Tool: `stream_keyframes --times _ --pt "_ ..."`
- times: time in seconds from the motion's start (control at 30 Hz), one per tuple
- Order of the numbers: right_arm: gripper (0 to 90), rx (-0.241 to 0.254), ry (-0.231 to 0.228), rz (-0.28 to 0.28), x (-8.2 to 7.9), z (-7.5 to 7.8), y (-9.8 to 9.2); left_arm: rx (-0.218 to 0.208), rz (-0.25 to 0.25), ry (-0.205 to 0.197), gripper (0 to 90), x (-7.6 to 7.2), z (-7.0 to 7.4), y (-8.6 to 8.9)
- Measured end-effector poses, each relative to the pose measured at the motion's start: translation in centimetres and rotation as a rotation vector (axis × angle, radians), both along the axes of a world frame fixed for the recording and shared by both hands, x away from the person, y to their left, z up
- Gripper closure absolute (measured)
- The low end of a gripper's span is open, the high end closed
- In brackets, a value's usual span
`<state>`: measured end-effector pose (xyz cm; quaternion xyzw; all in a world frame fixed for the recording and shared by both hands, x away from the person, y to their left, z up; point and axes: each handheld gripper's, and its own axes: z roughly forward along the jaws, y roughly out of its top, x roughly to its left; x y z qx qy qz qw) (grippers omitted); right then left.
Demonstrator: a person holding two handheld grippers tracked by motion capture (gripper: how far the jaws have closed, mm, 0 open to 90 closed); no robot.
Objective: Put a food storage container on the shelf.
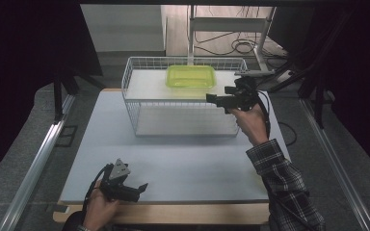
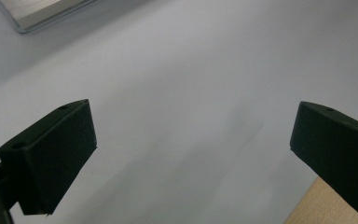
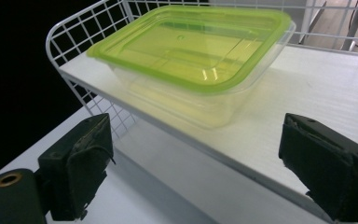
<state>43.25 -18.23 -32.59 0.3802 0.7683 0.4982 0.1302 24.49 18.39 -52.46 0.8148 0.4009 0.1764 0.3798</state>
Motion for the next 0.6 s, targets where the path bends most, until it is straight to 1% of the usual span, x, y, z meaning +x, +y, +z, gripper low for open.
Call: stream_keyframes --times 0.1,0.27,0.33,0.6 --pt "8.5 -0.017 -0.013 0.012 -0.7 -0.2 0.1 0.001 0.000 0.001 0.0 0.0 0.0 0.0" --pt "8.6 -0.035 0.002 0.040 -1.7 -1.1 0.0 0.004 -0.002 0.009 0.0 0.0 0.0 -0.1" --pt "8.6 -0.038 0.008 0.043 -2.0 -1.4 -0.2 0.001 -0.002 0.012 0.0 0.0 0.0 -0.1" --pt "7.9 -0.073 0.007 0.050 -3.4 -3.1 -1.2 -0.003 0.004 0.011 0.0 0.0 0.0 -0.1"
